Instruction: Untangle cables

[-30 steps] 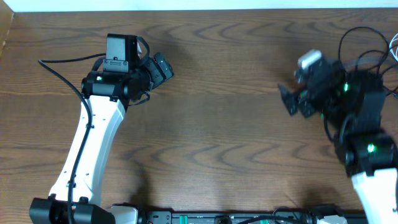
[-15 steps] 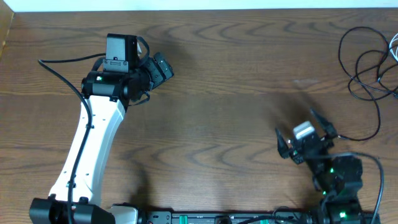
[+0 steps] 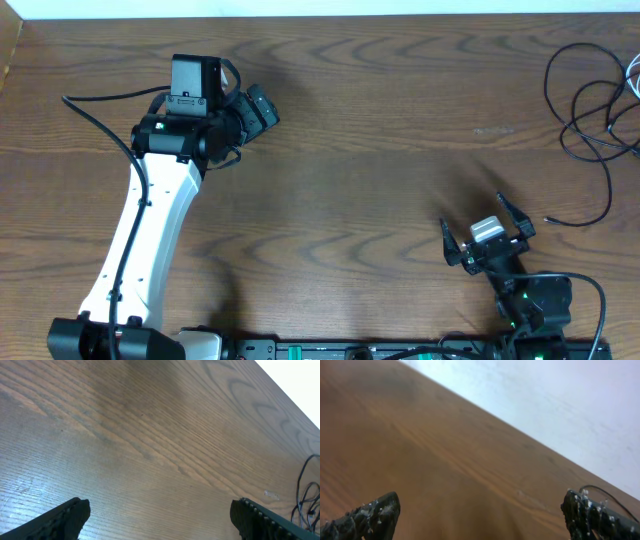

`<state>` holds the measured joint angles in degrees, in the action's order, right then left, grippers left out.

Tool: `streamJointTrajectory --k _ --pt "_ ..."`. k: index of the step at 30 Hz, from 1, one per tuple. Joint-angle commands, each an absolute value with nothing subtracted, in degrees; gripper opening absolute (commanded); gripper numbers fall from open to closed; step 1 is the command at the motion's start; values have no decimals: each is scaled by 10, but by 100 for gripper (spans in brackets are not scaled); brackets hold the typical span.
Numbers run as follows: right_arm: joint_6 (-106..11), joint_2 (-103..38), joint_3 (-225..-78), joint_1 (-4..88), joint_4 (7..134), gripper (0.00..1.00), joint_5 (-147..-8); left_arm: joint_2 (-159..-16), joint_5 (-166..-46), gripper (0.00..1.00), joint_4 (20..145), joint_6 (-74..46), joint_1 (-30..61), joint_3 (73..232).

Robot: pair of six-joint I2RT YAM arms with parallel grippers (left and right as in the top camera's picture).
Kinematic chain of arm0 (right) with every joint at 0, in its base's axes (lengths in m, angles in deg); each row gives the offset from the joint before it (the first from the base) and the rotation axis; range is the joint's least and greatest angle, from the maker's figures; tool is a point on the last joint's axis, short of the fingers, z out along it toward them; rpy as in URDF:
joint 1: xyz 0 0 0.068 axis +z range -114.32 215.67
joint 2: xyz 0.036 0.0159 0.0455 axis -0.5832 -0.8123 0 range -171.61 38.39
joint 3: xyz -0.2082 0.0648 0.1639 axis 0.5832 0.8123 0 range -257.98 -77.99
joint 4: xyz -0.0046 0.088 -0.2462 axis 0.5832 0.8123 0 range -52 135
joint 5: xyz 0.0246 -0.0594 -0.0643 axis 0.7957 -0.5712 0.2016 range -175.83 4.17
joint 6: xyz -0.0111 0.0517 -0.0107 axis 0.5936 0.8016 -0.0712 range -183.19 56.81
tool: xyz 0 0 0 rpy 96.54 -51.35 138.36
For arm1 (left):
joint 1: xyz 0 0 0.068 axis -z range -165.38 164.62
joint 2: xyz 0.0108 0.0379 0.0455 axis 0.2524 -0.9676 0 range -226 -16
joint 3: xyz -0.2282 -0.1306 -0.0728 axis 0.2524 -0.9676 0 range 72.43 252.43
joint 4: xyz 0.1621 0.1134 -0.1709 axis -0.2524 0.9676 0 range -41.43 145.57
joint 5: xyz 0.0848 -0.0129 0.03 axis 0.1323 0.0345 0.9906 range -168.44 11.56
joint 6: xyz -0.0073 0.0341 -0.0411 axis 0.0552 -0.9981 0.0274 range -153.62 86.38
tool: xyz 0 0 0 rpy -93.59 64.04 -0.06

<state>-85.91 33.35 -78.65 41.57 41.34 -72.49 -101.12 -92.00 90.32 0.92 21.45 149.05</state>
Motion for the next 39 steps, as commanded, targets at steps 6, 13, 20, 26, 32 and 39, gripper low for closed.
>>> streamJointTrajectory --k 6,13,20,26,32,39 --pt "-665 381 -783 413 414 99 -877 -1016 -916 95 903 10 213 1493" --pt "-652 381 -783 411 419 99 -902 -1016 -916 95 903 10 213 1493" --pt "-660 381 -783 411 419 99 -902 -1016 -916 95 903 10 213 1493" --pt "-660 381 -783 411 419 99 -902 -1016 -916 95 903 10 213 1493" --pt "-660 381 -783 411 419 99 -902 -1016 -916 95 903 10 213 1493" --pt "-660 381 -783 411 419 99 -902 -1016 -916 95 911 9 213 1493"
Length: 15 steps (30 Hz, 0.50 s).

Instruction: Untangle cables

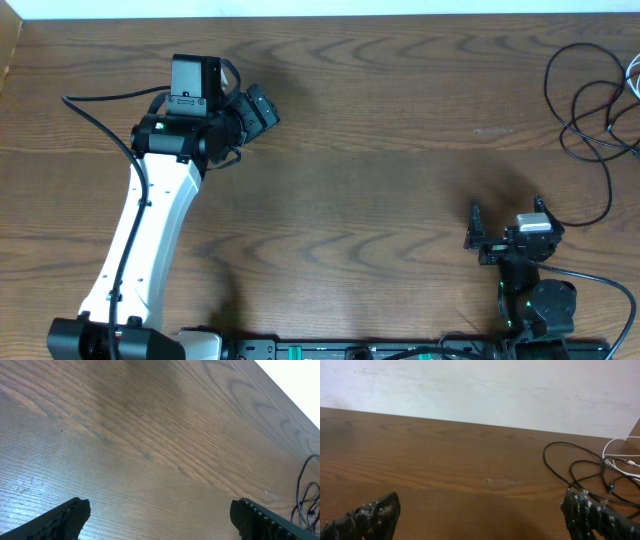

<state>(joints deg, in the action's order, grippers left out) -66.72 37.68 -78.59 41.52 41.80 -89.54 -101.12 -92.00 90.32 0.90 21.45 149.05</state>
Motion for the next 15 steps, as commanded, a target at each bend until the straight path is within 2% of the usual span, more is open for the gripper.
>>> streamJointTrajectory --k 1,10,15 --pt "-660 381 -783 411 419 99 -902 -1016 -916 95 922 9 213 1493" --pt "-660 381 -783 411 418 99 -902 -1016 -829 95 1004 -57 213 1493" --pt "-660 381 -783 411 419 99 -902 -992 -840 95 962 -195 209 1489"
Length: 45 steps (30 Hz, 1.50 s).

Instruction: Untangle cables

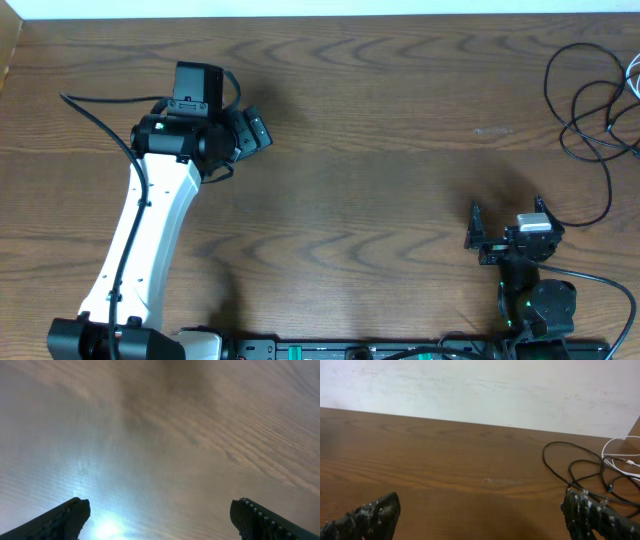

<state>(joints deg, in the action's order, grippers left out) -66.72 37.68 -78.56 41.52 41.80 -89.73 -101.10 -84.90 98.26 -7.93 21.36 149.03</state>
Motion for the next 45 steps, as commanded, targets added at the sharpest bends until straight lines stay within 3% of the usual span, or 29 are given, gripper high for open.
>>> streamJointTrajectory --k 1,4,8,23,35,45 --pt "-660 381 -783 411 419 99 -902 -983 -852 95 948 -226 208 1485" --pt "-660 381 -783 411 419 99 -902 -948 -884 95 898 -291 200 1461" --pt "-660 381 -783 411 419 99 -902 -881 -895 95 815 -293 180 1377" --pt "-660 381 -783 411 419 99 -902 -502 -919 95 443 -293 95 903" --pt "-660 381 -783 411 419 99 -902 -274 -893 95 420 -294 89 728" --pt "-660 381 -783 411 419 99 -902 -193 -880 95 519 -306 89 727"
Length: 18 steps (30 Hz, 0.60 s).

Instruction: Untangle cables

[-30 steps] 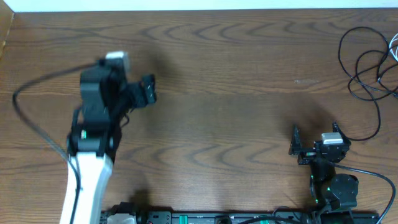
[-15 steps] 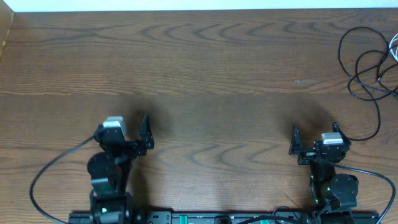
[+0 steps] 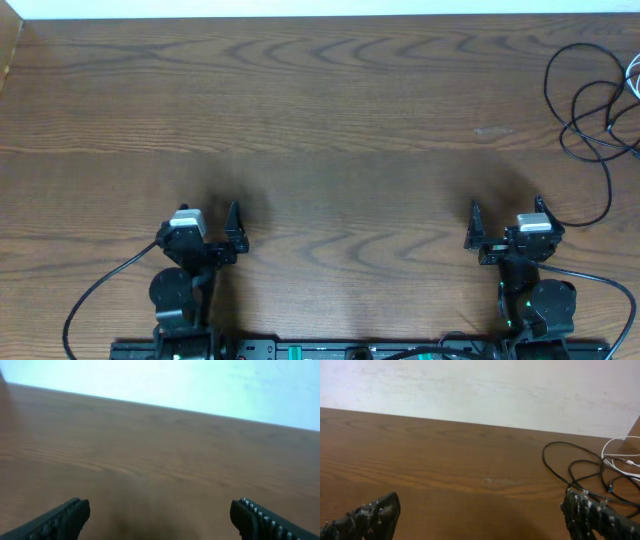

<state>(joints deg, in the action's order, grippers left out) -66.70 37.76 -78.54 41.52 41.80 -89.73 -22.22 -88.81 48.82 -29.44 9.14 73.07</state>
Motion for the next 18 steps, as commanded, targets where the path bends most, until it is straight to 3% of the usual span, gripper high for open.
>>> streamJointTrajectory --k 1,18 --pt "-660 381 -783 411 419 99 -902 -185 -880 95 519 -306 89 727" --pt "-660 381 -783 411 418 99 -902 -163 -878 95 518 -306 89 727"
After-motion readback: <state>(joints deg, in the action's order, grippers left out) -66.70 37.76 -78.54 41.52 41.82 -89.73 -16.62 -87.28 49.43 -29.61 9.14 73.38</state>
